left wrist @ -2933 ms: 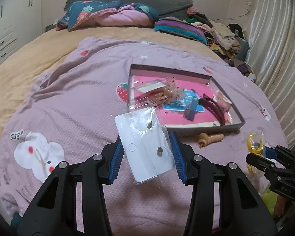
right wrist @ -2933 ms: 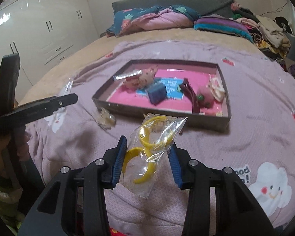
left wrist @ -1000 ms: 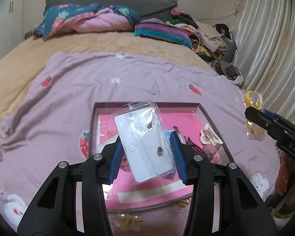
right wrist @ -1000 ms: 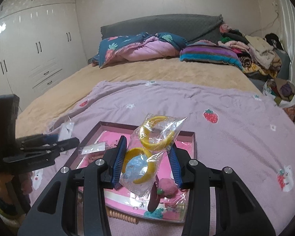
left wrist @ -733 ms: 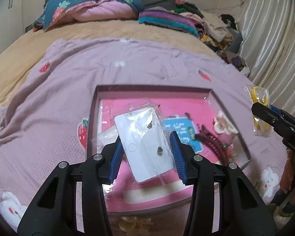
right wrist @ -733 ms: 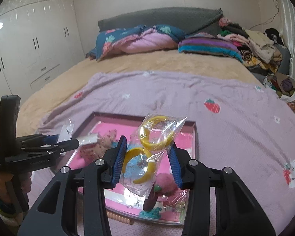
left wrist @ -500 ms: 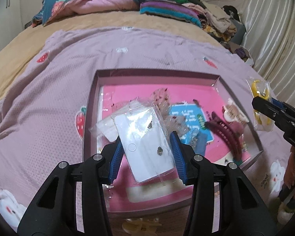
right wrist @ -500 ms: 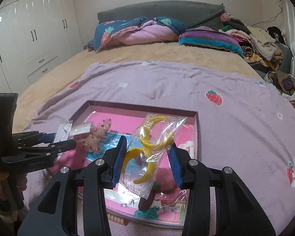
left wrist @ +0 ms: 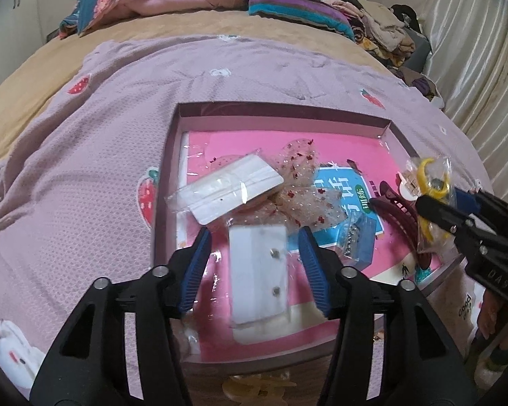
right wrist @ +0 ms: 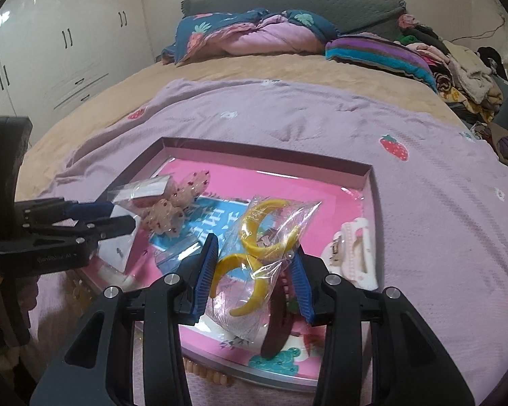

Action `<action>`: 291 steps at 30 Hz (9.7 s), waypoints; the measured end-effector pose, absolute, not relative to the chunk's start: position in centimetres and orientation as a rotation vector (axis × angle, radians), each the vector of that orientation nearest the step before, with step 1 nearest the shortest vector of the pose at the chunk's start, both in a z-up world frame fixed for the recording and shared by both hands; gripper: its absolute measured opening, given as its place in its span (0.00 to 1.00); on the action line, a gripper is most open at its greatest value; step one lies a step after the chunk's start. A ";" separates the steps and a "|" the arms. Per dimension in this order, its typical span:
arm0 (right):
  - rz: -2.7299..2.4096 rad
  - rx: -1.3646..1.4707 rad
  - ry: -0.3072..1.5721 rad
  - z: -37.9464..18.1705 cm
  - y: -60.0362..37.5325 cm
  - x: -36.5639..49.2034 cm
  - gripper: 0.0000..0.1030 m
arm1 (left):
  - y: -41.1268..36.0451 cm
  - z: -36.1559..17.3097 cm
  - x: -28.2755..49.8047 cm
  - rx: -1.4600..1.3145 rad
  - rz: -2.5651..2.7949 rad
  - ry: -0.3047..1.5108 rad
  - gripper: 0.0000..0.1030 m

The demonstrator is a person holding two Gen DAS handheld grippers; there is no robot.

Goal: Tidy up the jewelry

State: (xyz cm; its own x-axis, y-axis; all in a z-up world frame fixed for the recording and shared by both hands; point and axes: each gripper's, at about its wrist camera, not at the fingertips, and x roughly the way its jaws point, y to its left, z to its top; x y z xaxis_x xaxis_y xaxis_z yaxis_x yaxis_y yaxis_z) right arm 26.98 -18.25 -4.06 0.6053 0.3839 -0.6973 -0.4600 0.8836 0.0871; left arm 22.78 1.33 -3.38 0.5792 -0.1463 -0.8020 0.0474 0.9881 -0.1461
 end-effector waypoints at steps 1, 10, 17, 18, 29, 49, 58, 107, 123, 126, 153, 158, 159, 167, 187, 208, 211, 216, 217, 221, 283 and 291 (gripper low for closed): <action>0.493 -0.106 0.784 -4.1 -18.0 26.9 0.39 | 1.4 -3.2 22.7 -0.113 -0.110 0.943 0.45; 0.507 -0.131 0.792 -4.8 -16.8 26.4 0.39 | 2.8 -1.9 22.1 -0.136 -0.080 0.912 0.61; 0.513 -0.139 0.791 -5.2 -15.7 26.0 0.41 | 4.3 -0.9 21.4 -0.158 -0.036 0.888 0.74; 0.510 -0.140 0.789 -5.2 -15.6 26.0 0.43 | 4.4 -0.6 21.2 -0.160 -0.034 0.881 0.75; 0.465 -0.100 0.663 -0.9 -17.3 23.8 0.85 | 5.2 2.8 19.1 -0.161 0.016 0.804 0.87; 0.422 -0.077 0.522 4.9 -20.2 16.2 0.94 | 4.0 8.3 11.7 -0.142 0.064 0.672 0.91; 0.413 -0.098 0.541 4.4 -20.2 13.6 0.94 | 4.4 6.6 9.4 -0.121 0.083 0.710 0.91; 0.439 -0.110 0.824 -9.2 -17.9 17.5 0.94 | 1.0 -6.9 14.2 -0.107 -0.102 1.007 0.38; 0.433 -0.075 0.861 -10.7 -16.2 18.9 0.65 | 1.5 -5.0 12.3 -0.127 -0.103 0.959 0.38; 0.457 -0.056 0.867 -10.5 -16.5 18.6 0.62 | 1.5 -4.5 12.0 -0.131 -0.102 0.951 0.38; 0.436 0.501 0.995 -11.3 -21.3 20.5 0.62 | 0.9 -2.7 11.3 -0.142 -0.121 0.916 0.38; 0.367 0.599 0.968 -11.8 -22.2 20.4 0.37 | 0.1 -2.8 11.3 -0.132 -0.132 0.921 0.38; 0.373 0.597 0.956 -11.7 -22.4 20.3 0.31 | -0.1 -2.7 11.3 -0.128 -0.136 0.918 0.38; 0.432 0.444 0.890 -8.5 -23.2 17.5 0.19 | -1.6 -0.9 11.6 -0.098 -0.164 0.878 0.38; 0.317 0.296 0.816 -7.1 -25.6 23.9 0.39 | -4.9 -2.8 20.0 -0.031 -0.145 0.908 0.38; 0.328 0.058 0.566 -0.1 -25.0 14.7 0.93 | -3.1 2.2 12.7 -0.085 -0.097 0.787 0.81; 0.341 0.010 0.553 0.1 -24.6 13.4 0.94 | -2.9 2.4 11.4 -0.093 -0.087 0.775 0.87; 0.355 -0.022 0.568 -0.5 -24.0 11.7 0.96 | -2.5 1.9 9.7 -0.106 -0.099 0.782 0.91; 0.358 -0.025 0.577 -0.7 -24.0 11.3 0.96 | -2.5 1.7 9.3 -0.098 -0.096 0.782 0.91; 0.360 -0.035 0.598 -1.4 -23.8 10.4 0.96 | -2.3 0.8 8.1 -0.103 -0.090 0.791 0.91; 0.363 -0.030 0.652 -3.0 -23.0 8.9 0.96 | -1.8 0.6 5.5 -0.108 -0.057 0.765 0.91; 0.365 -0.038 0.654 -3.1 -23.1 8.8 0.96 | -1.9 0.6 5.5 -0.108 -0.056 0.769 0.91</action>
State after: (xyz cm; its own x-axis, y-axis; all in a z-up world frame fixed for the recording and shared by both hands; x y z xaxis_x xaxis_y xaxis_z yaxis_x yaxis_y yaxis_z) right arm 8.84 -23.14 -3.09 0.7325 0.3195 -0.6011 -0.3432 0.9359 0.0792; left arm 5.53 -1.89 0.56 0.7178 -0.0898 -0.6904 0.0107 0.9929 -0.1181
